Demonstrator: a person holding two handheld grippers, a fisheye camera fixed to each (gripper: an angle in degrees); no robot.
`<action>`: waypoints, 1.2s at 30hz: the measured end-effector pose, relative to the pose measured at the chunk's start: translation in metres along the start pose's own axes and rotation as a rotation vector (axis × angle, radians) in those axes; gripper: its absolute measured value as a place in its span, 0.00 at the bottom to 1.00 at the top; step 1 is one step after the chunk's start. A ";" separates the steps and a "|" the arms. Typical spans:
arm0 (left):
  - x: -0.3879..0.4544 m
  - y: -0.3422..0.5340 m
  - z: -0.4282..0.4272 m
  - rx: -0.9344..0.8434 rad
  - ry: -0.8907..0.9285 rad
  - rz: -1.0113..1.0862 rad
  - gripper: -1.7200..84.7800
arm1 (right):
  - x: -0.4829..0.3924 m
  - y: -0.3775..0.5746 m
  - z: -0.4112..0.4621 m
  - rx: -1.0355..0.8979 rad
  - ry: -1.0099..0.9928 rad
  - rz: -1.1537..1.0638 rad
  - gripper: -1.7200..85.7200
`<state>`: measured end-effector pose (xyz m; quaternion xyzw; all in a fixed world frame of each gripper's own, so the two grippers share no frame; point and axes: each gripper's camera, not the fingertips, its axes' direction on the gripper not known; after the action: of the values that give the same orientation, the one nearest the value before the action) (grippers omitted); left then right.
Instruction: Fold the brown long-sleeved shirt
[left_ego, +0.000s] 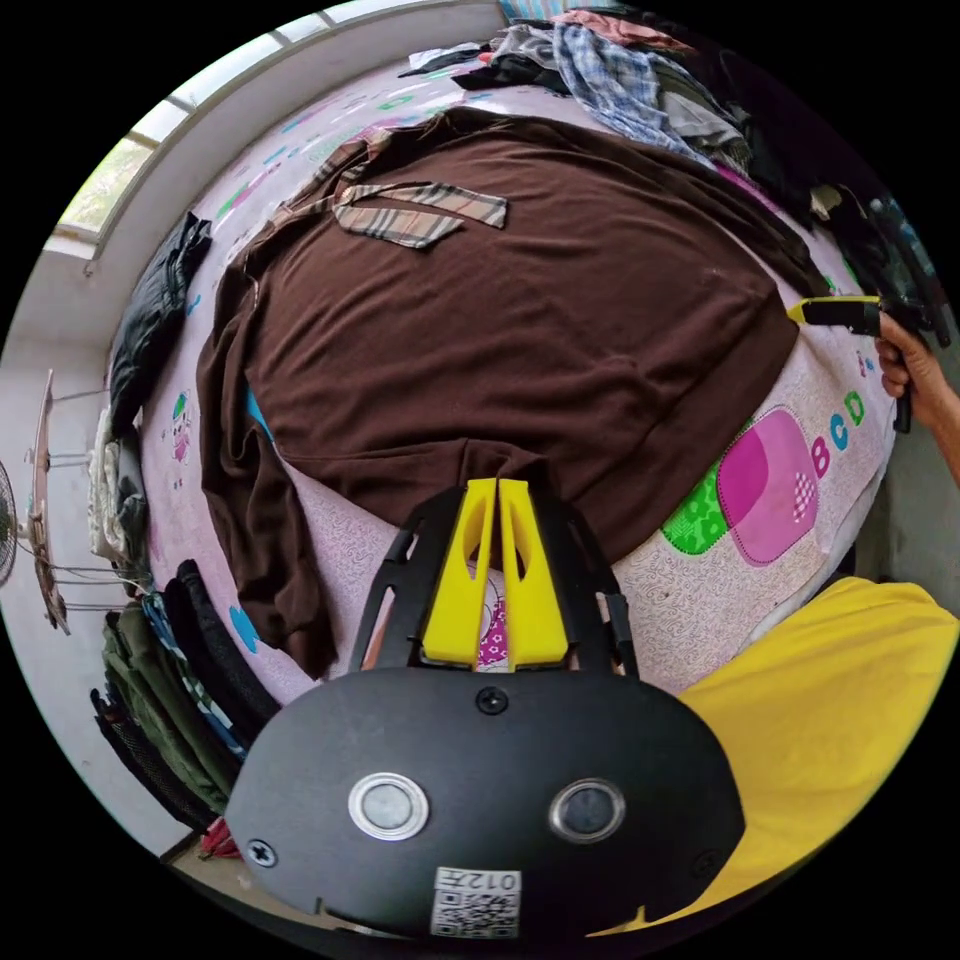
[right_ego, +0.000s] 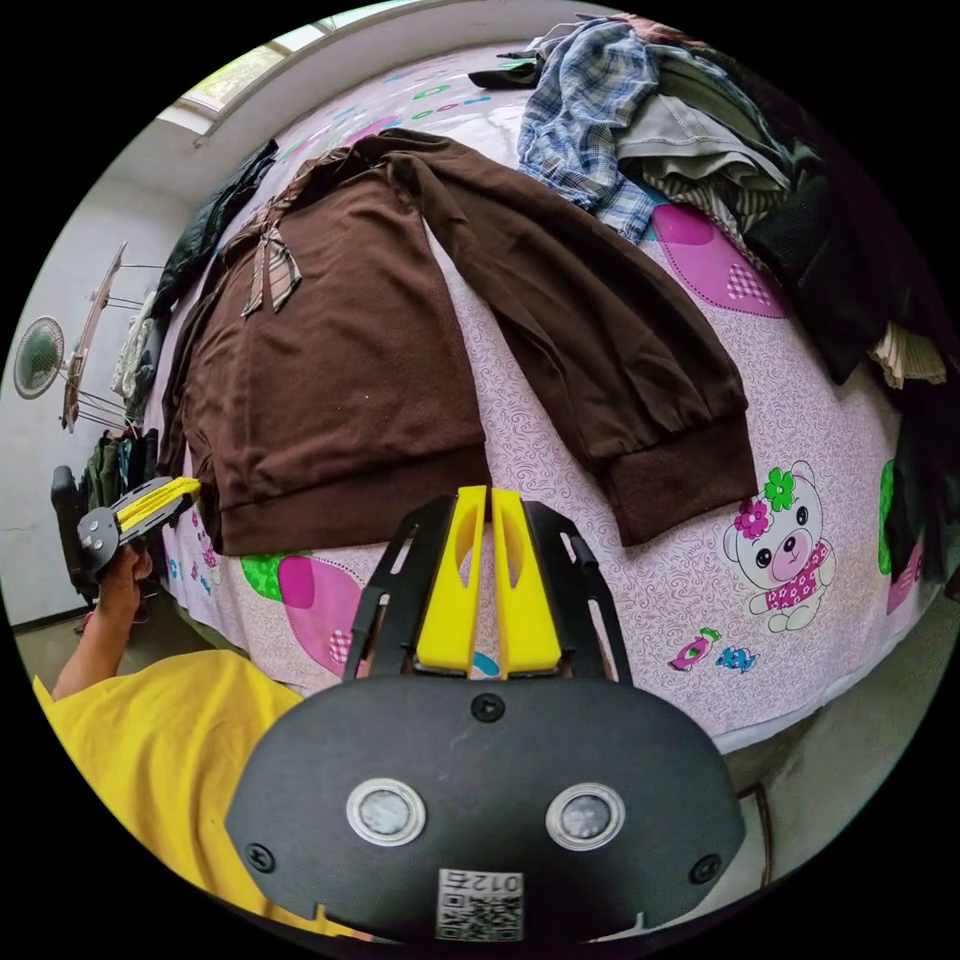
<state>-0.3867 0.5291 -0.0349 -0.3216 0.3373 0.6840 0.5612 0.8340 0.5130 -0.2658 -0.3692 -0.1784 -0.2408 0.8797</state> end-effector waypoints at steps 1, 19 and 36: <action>-0.006 0.005 -0.003 0.011 0.019 -0.020 0.02 | -0.002 0.000 -0.001 0.001 0.008 -0.002 0.04; -0.173 0.341 0.061 0.220 0.667 -1.104 0.03 | -0.033 -0.028 -0.008 -0.064 0.078 -0.040 0.04; -0.174 0.171 0.046 -0.051 0.269 -0.587 0.05 | -0.058 -0.048 -0.014 -0.073 0.118 -0.067 0.04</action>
<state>-0.5292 0.4466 0.1509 -0.5067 0.2842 0.4525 0.6766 0.7617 0.4904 -0.2765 -0.3802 -0.1296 -0.2976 0.8661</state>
